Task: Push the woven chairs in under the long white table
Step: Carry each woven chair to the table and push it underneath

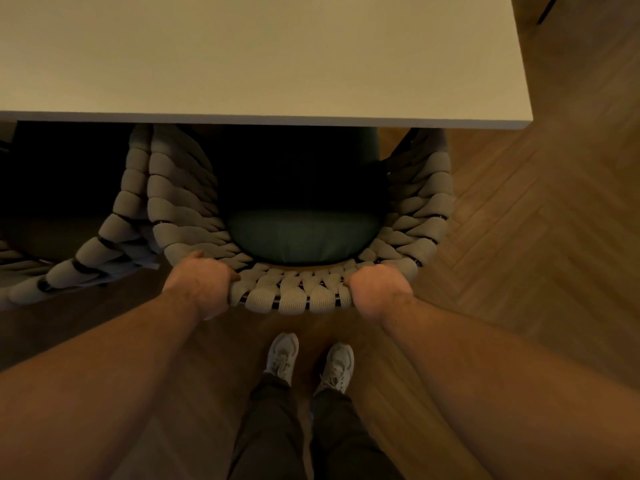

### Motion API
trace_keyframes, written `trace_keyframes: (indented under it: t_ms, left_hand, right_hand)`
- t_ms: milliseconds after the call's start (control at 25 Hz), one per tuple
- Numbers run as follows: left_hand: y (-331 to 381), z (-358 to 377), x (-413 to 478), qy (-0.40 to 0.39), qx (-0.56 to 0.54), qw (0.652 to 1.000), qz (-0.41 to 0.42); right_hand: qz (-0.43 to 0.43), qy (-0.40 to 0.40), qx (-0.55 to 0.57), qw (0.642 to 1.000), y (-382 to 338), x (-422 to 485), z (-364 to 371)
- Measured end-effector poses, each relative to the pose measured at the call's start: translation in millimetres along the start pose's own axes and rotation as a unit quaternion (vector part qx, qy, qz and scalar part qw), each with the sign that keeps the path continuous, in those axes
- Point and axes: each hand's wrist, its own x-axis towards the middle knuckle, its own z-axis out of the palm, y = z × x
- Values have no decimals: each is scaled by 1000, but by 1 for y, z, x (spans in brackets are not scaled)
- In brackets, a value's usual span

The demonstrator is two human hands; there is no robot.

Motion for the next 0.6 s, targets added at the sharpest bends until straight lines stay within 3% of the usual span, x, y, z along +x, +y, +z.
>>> trace_keyframes:
  t_ms: [280, 600]
  left_hand:
    - [-11, 2, 11, -37, 7, 999, 24]
    - [-10, -6, -2, -62, 2, 997, 47]
  right_hand:
    - [6, -41, 9, 999, -5, 16, 3]
    - [48, -7, 5, 999, -16, 4, 7]
